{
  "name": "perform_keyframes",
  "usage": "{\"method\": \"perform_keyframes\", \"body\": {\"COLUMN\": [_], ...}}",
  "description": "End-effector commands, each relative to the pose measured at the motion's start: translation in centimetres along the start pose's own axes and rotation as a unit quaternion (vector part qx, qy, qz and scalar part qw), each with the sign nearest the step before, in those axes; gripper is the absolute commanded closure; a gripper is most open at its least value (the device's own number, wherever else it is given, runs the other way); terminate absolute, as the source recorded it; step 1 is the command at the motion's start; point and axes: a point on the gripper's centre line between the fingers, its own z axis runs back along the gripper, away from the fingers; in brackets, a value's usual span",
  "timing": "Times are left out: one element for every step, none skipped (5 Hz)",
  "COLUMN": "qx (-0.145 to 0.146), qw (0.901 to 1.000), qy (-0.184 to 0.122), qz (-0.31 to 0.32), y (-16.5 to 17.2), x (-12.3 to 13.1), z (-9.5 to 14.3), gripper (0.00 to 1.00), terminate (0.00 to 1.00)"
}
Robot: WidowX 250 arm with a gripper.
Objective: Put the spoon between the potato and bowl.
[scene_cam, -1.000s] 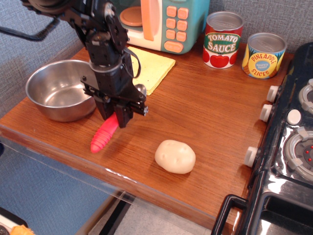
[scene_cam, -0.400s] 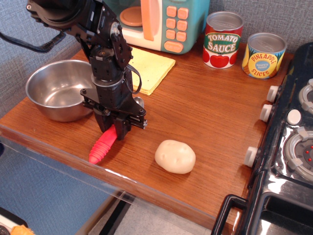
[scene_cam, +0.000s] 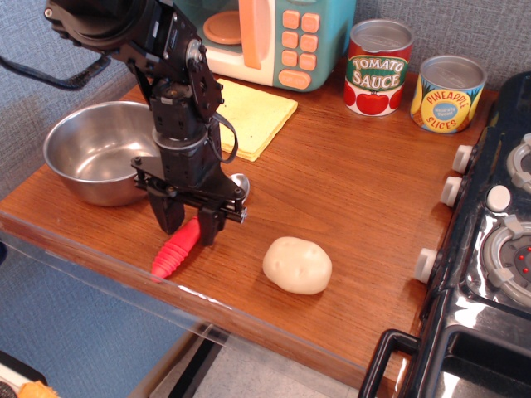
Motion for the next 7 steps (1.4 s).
{"method": "perform_keyframes", "body": {"qx": [0.004,0.000,-0.008,-0.016,-0.016,0.007,0.007], "qw": [0.9999,0.9990,0.9965,0.9967,0.9977,0.9976,0.9976], "qy": [-0.013,-0.046,-0.077,-0.073,-0.056,-0.054,-0.054], "qz": [0.007,0.002,-0.033,-0.032,-0.035,-0.044,-0.044], "y": [0.1,-0.4,-0.5,-0.2,-0.1,-0.1,-0.1], "x": [0.9,1.4,0.9,0.2,0.1,0.2,0.2], "z": [1.6,5.8,10.2,10.6,9.8,9.7,9.7], "gripper": [0.00,0.00,0.00,0.00,0.00,0.00,0.00], "terminate": [0.00,0.00,0.00,0.00,0.00,0.00,0.00]}}
